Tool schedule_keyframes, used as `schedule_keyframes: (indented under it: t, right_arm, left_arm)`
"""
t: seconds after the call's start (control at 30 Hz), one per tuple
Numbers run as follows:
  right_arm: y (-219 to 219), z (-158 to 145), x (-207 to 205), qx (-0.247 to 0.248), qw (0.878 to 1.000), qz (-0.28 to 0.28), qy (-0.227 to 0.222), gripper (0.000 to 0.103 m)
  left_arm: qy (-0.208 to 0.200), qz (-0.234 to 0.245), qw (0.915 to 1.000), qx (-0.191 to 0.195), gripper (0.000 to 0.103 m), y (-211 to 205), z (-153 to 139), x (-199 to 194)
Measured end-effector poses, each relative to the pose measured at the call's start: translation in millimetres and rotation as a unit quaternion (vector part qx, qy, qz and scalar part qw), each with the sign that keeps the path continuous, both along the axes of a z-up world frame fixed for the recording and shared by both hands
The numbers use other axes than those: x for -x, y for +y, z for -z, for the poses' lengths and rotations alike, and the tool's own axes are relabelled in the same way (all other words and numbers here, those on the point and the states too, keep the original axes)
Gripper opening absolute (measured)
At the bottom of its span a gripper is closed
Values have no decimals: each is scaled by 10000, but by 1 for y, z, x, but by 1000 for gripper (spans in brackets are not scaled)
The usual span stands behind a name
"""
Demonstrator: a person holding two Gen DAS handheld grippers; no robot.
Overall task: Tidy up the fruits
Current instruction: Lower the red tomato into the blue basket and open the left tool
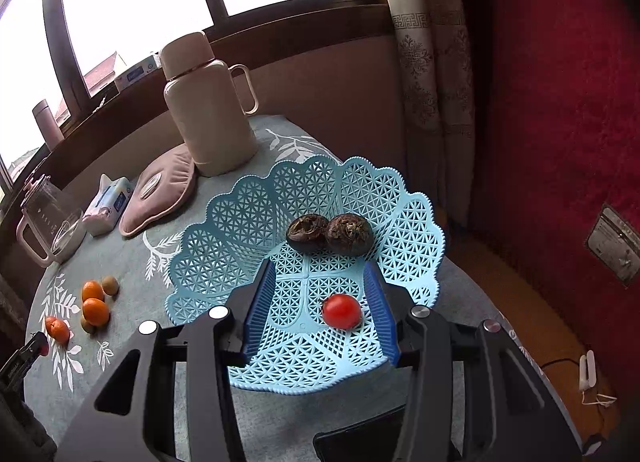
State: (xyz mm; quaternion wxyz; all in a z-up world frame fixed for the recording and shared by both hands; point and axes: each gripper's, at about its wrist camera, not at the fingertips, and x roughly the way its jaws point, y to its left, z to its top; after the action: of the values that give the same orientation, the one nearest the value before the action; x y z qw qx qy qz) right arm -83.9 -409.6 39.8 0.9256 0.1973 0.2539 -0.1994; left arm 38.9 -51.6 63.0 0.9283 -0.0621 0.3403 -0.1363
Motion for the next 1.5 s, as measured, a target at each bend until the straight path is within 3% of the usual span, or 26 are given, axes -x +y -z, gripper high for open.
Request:
schedule_keyframes:
  t: [0.6,0.67,0.77,1.23,1.3,1.37,1.5]
  right_arm:
    - [-28,-18,14,-58,9976,273,-628,48]
    - [-31,-22,18,-8,9970,356,-691,48]
    - [-37,-27,25,-31,9955,477,-816,57]
    - [-48,-39,40,-48,9919,691,-1060,58]
    - [-48,-40,41,-48,9916,706,-1078,58]
    - [-48,-40,41,-53,9915,709,-1087,58]
    - [-48,-39,41,-66,9910,751,-1106,64]
  left_arm:
    - [-128,1350,9903,-307,29,-127,-18,20]
    - [-131,1516,9879,-305,29,-142,-20,21]
    - [-154,1751,9838,-346,29,-165,-20,23]
    - [-45,2668,9625,-489,29,-250,-8,34]
    - [25,2799,9590,-453,32,-258,-5,33]
    - [22,2787,9594,-441,57,-261,-3,32]
    - [-195,2745,9607,-371,71,-253,-9,35]
